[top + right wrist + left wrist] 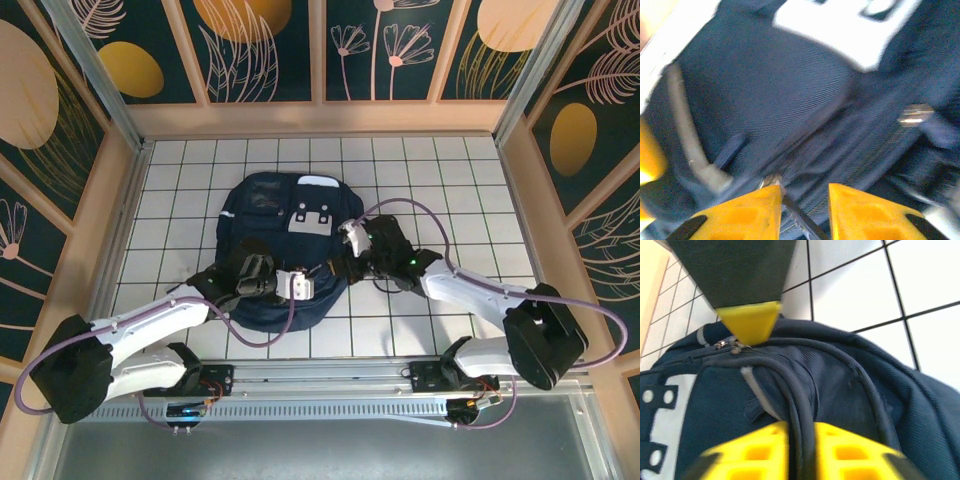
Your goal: Pack the student bag
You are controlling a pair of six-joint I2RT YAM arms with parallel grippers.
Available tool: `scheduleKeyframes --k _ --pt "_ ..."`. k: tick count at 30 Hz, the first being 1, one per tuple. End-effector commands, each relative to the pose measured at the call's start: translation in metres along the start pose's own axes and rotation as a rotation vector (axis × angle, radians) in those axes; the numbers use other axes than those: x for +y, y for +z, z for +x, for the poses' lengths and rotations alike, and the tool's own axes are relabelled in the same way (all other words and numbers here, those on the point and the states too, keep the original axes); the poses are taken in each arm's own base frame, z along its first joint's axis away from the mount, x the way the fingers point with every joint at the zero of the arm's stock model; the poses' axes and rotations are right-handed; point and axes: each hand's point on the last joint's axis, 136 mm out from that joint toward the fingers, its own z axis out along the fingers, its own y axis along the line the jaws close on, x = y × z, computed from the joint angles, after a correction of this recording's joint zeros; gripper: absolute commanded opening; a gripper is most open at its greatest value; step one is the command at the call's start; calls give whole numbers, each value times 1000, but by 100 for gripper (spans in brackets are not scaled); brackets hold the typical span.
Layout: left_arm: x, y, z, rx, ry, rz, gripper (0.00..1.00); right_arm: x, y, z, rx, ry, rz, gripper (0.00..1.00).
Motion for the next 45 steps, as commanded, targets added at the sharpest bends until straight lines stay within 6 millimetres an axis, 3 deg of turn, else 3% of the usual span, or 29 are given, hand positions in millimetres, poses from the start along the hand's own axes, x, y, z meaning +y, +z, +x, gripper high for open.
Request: scheduleKeyframes --k 1,4,5,8,9,10,13,15,18,20,25,28,31,33,37,39,41,44,45 --pt "20 -19 -37 -96 -155 -45 60 -36 -35 -43 -220 50 201 43" --pt "60 -40 -59 -161 -290 -205 80 -60 -79 -67 -422 99 379 64" --pt "72 -50 -66 -194 -336 -244 98 -67 -97 -75 -504 114 436 69" --pt "111 -83 -66 -268 -480 -418 99 -88 -154 -93 -747 153 605 85" --pt "123 -95 -59 -278 -526 -486 99 -94 -170 -96 -819 162 652 96" --pt "136 -110 -46 -277 -581 -575 99 -97 -186 -98 -891 142 692 99" --pt "161 -149 2 -232 -695 -823 99 -101 -214 -97 -1033 -67 843 99" --pt "170 -171 37 -199 -760 -949 99 -117 -223 -88 -1046 -154 973 99" --pt "177 -199 88 -173 -859 -1104 99 -160 -206 -72 -887 -93 1055 99" --pt "176 -211 120 -151 -910 -1192 99 -178 -186 -62 -832 -19 942 99" --pt "164 -209 182 -89 -976 -1281 99 -200 -165 -44 -793 -46 898 99" --pt "155 -201 206 -47 -997 -1305 99 -216 -160 -36 -798 -23 866 99" --pt "148 -189 215 -61 -984 -1292 99 -219 -147 -44 -802 -71 787 99" --pt "145 -185 219 -70 -971 -1293 99 -232 -139 -43 -771 -50 802 99" --pt "154 -185 208 -144 -899 -1293 99 -248 -139 -27 -833 -10 804 99" --pt "157 -186 204 -180 -879 -1303 99 -256 -125 -25 -741 24 783 99" --pt "161 -183 201 -217 -873 -1288 99 -262 -132 -24 -766 53 808 99" --pt "154 -172 212 -218 -868 -1281 99 -264 -133 -24 -766 62 812 99" --pt "160 -174 213 -244 -865 -1300 99 -263 -133 -25 -771 62 811 99"
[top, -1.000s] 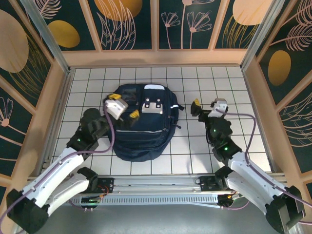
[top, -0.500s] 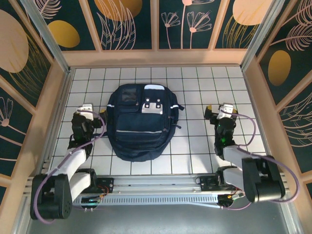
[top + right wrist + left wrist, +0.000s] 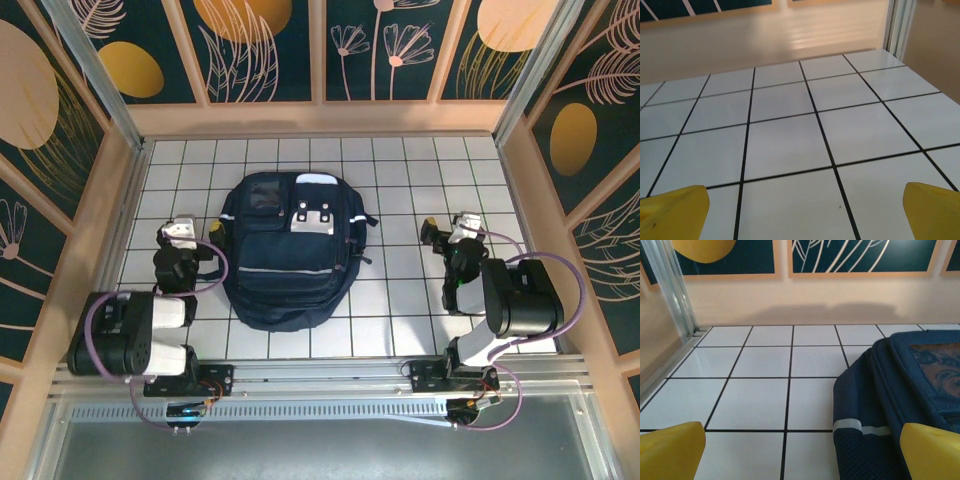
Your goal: Pack the student bag
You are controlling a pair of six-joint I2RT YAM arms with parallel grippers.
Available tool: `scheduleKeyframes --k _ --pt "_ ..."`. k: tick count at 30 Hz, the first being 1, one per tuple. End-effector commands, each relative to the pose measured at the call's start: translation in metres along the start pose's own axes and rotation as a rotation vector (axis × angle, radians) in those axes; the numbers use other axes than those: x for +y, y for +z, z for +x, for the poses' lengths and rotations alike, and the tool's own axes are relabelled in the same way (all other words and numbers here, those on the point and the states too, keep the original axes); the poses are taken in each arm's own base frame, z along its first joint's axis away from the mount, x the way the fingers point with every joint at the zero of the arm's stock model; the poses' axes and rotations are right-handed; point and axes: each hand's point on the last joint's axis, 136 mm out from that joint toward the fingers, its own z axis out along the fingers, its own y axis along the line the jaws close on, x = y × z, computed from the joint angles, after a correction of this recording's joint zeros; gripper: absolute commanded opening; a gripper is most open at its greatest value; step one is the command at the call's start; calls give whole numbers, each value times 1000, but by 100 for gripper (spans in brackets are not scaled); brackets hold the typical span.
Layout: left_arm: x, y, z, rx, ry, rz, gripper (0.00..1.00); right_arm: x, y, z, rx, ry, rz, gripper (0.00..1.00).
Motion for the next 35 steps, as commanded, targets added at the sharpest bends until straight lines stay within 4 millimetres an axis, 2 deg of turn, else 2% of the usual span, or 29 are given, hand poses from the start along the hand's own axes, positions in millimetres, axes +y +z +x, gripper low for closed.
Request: scheduleKeyframes --k 1,2,3,7,11,14,35 --pt "1 9 -16 -68 -22 2 99 2 2 -22 -80 29 -15 99" --pt "-2 16 -11 -22 -9 20 99 1 2 -22 -78 31 -16 99" --pt "-4 15 -17 -68 -22 28 99 1 2 -22 -80 30 -15 99" --pt "-3 16 -13 -42 -17 22 99 1 3 -21 -74 25 -7 99" --pt "17 22 -13 -21 -59 -90 99 2 3 -22 -77 22 -11 99" --pt "17 21 -12 -23 -60 -91 99 7 3 -21 -71 9 -31 99" --pt "17 21 -12 -21 -60 -91 99 7 4 -21 -70 11 -38 99"
